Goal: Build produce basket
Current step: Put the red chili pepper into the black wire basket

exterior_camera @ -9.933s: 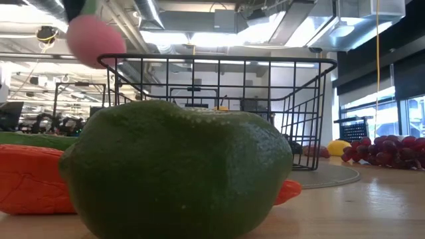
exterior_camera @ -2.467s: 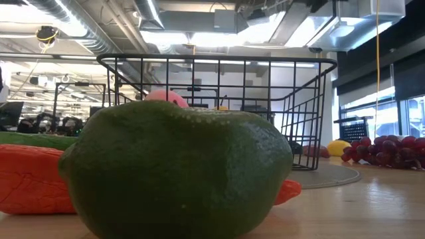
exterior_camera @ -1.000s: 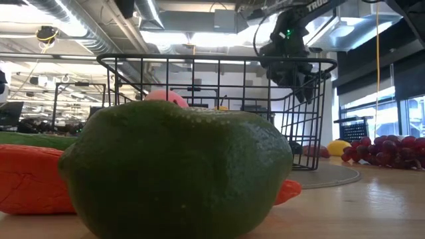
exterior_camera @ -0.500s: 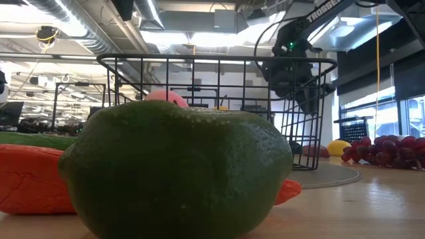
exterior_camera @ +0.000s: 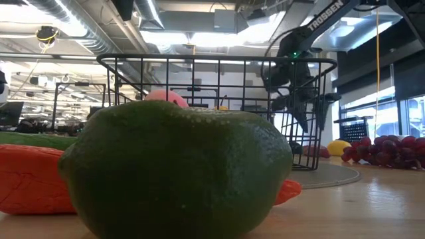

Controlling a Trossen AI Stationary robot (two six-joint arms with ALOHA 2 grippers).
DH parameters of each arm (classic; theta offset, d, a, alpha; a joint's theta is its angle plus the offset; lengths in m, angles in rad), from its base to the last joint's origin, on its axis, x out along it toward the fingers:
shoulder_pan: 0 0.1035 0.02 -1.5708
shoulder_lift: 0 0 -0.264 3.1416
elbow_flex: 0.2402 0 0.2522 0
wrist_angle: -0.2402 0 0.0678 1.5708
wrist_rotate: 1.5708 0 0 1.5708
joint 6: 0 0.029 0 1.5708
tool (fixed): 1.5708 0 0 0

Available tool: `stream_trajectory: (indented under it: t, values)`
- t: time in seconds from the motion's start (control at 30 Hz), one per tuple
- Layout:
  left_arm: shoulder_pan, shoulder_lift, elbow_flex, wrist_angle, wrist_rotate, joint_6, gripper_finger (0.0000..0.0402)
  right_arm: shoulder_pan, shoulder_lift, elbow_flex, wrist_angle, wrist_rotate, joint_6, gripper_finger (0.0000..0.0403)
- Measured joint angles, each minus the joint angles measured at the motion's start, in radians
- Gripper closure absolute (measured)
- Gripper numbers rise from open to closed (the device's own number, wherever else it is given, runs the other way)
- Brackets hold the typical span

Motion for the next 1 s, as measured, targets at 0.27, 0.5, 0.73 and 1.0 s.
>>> stream_trajectory:
  t: [0.27, 0.5, 0.73, 1.0]
  values:
    - [0.0, 0.0, 0.0, 0.0, 0.0, -0.001, 0.0333, 0.004, 0.0, -0.084, 0.12, 0.014, 0.049, 0.0198]
    - [0.0, 0.0, 0.0, 0.0, 0.0, 0.0, 0.0333, 0.004, 0.0, -0.12, 0.144, 0.07, 0.075, 0.0198]
    - [0.0, 0.0, 0.0, 0.0, 0.0, 0.0, 0.0333, 0.002, 0.0, -0.169, 0.24, 0.082, 0.075, 0.0198]
    - [0.0, 0.0, 0.0, 0.0, 0.008, 0.0, 0.0333, 0.002, 0.0, -0.231, 0.336, 0.075, 0.071, 0.0199]
